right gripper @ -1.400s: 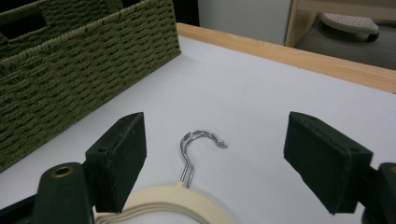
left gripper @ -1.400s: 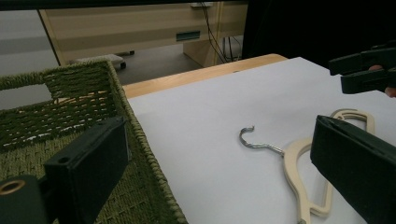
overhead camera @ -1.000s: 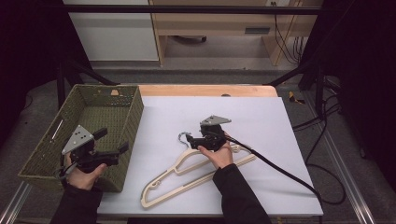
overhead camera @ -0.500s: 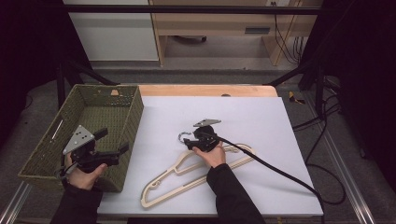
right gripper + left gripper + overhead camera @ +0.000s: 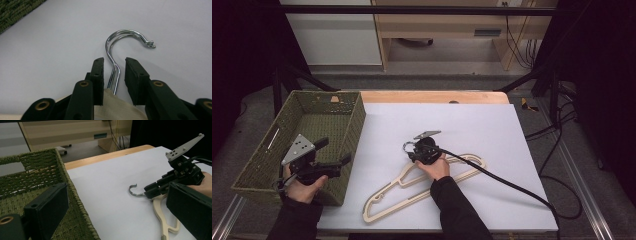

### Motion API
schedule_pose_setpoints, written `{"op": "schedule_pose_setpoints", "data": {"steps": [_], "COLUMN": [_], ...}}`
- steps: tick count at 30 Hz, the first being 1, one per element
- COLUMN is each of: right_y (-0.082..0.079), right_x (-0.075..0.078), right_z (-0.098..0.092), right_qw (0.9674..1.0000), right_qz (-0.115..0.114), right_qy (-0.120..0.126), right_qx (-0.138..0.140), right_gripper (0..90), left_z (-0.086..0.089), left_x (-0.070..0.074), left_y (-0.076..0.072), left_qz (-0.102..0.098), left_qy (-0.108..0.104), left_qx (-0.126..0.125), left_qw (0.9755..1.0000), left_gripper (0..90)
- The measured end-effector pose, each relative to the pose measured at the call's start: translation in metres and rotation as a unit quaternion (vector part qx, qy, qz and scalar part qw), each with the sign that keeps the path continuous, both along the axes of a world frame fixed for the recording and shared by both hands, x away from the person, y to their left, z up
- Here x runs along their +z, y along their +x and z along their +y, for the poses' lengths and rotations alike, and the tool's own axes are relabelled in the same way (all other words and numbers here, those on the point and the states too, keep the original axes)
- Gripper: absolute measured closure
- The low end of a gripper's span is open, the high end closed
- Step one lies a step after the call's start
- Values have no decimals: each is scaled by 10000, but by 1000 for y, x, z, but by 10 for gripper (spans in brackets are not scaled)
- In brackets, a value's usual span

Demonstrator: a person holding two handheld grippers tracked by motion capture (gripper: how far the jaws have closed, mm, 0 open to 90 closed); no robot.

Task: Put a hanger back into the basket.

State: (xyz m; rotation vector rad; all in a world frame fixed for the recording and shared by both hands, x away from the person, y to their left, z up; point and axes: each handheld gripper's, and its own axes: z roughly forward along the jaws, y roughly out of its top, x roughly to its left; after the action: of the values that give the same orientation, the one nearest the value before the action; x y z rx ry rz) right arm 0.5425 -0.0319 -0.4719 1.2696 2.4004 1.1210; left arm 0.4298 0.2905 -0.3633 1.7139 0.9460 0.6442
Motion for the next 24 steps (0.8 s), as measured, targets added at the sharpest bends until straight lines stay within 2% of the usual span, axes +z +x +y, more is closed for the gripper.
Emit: {"op": "schedule_pose_setpoints", "data": {"steps": [9, 11, 13, 18, 23, 24], "right_y": [1, 1, 1, 1, 0, -1], "right_x": [-2, -2, -1, 0, 1, 3], "right_z": [2, 1, 1, 2, 1, 1], "right_qw": [9999, 9999, 9997, 9989, 9988, 9985], "right_qz": [43, 5, 126, 231, 155, 126], "right_qy": [80, 81, 130, 212, 224, 296], "right_qx": [-93, -74, -172, -341, -408, -442], "right_gripper": [846, 852, 859, 871, 880, 885], "left_z": [-1, -1, -1, -2, -5, -6], "left_x": [0, 0, 0, 0, 1, 1], "left_y": [0, 0, 0, -1, -2, -2], "left_qz": [7, 8, 9, 10, 2, -6], "left_qy": [8, 10, 15, 25, 48, 44], "left_qx": [5, 10, 11, 8, -27, -42], "left_qw": [10000, 10000, 10000, 10000, 10000, 10000], "left_gripper": [41, 41, 41, 41, 42, 42]}}
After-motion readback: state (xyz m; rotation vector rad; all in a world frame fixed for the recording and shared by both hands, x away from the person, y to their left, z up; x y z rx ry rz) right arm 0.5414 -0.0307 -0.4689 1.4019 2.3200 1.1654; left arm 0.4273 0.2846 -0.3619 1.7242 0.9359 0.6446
